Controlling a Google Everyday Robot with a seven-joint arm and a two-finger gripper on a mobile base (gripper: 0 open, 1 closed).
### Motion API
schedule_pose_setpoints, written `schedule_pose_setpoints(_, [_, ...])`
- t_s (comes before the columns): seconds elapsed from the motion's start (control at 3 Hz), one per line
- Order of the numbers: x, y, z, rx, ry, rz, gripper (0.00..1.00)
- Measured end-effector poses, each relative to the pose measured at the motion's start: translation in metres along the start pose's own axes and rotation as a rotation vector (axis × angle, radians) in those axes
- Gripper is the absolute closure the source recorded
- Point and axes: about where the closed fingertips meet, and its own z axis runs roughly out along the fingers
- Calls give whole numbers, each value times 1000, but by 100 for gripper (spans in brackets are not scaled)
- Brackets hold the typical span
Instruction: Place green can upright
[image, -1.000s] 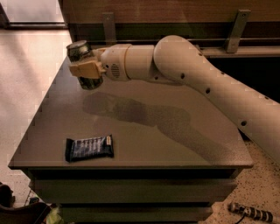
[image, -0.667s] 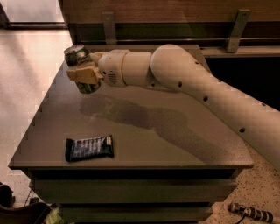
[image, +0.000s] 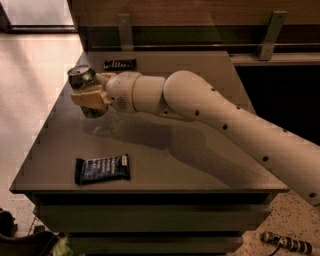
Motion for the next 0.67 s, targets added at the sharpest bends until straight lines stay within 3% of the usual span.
schedule_pose_setpoints(0.67, [26, 11, 10, -6, 6, 16, 100])
